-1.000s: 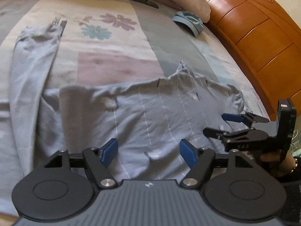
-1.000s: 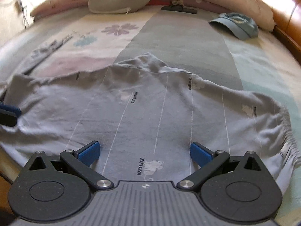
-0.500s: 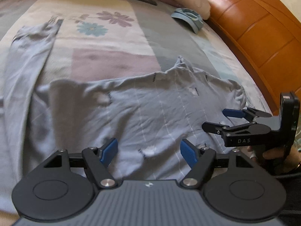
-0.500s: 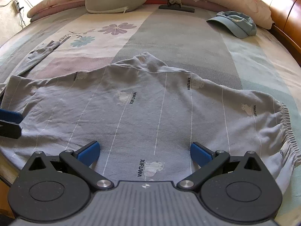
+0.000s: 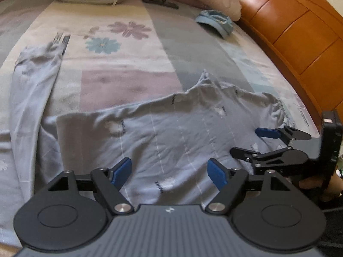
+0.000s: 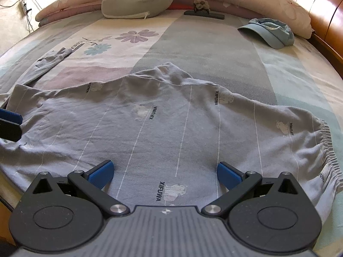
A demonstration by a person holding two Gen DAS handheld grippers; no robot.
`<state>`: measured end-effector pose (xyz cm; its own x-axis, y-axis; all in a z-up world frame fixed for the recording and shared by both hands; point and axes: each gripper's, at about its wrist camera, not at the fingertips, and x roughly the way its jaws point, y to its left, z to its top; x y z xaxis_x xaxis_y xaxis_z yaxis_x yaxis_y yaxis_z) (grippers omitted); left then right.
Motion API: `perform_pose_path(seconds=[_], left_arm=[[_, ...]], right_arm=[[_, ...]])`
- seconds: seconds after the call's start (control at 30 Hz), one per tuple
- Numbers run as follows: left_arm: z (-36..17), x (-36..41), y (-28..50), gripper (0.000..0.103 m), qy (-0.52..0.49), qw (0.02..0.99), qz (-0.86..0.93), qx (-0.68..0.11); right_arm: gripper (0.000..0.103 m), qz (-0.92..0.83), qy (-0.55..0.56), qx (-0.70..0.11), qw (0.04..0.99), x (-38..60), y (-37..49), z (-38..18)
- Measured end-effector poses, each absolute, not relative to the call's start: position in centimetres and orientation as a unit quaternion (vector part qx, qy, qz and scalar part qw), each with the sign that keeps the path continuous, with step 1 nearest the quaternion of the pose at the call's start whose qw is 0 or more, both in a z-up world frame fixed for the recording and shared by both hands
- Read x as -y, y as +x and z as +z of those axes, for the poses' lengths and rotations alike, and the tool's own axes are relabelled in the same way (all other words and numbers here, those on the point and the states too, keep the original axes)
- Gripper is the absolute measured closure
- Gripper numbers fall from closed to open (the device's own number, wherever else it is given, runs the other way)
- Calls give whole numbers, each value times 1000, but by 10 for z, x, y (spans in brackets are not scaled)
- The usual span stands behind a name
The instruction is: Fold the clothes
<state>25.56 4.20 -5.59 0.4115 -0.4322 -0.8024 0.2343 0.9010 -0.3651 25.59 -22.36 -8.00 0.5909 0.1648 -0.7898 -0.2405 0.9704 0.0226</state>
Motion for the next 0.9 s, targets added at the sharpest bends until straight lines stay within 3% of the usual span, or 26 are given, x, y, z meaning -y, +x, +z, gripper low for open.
perform_pose_path(seconds=[0.13, 0.27, 0.43, 0.57, 0.77, 0.9], left_arm=[[-62, -48, 253, 26, -111, 827, -196, -515], [-34, -56, 260, 25, -94, 846, -186, -490], [3, -74, 287, 23, 9, 884, -121, -451], [-12, -76, 328, 23, 149, 865, -21, -480], [-63, -58, 358, 22, 278, 809, 9, -518], [-66, -57, 358, 22, 281, 813, 15, -511]], right_arm=[[0, 117, -45, -435, 891, 224, 255, -80], [0, 119, -46, -438, 890, 225, 256, -80], [0, 118, -47, -440, 889, 224, 257, -80], [0, 117, -47, -434, 892, 224, 255, -81], [0, 113, -46, -429, 895, 224, 252, -81], [0, 115, -46, -428, 895, 225, 250, -81]])
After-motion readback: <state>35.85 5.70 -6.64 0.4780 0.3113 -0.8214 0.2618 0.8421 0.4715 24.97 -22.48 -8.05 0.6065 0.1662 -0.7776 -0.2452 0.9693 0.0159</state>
